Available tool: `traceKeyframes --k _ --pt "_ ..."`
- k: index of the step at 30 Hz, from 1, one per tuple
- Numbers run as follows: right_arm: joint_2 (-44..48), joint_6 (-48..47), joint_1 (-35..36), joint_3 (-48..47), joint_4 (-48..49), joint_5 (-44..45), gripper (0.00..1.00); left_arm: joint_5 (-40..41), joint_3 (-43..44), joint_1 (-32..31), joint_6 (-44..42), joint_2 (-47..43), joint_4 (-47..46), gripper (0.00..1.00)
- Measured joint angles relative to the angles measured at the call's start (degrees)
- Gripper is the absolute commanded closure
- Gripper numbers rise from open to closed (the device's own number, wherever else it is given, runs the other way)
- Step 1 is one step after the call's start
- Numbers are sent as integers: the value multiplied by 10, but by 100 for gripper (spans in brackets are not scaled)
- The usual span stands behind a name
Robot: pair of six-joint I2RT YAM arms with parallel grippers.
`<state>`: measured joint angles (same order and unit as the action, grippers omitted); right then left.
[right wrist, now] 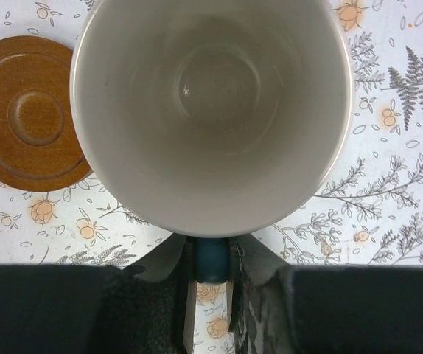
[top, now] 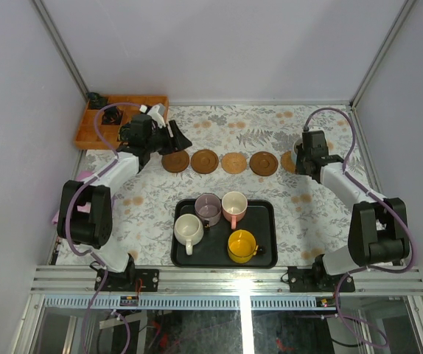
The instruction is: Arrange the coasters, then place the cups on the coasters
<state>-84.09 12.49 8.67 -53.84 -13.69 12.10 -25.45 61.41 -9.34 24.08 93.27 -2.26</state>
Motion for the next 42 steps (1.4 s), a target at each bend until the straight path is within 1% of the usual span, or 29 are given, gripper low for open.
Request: traceKeyframes --k 7,16,42 --pt "-32 -12 -5 -13 16 -17 100 0 17 0 3 15 0 38" --pt "-53 -18 -8 -30 28 -26 100 0 17 0 6 19 0 38" --pt "-57 -13 -9 -32 24 -29 100 -2 22 0 6 26 0 38"
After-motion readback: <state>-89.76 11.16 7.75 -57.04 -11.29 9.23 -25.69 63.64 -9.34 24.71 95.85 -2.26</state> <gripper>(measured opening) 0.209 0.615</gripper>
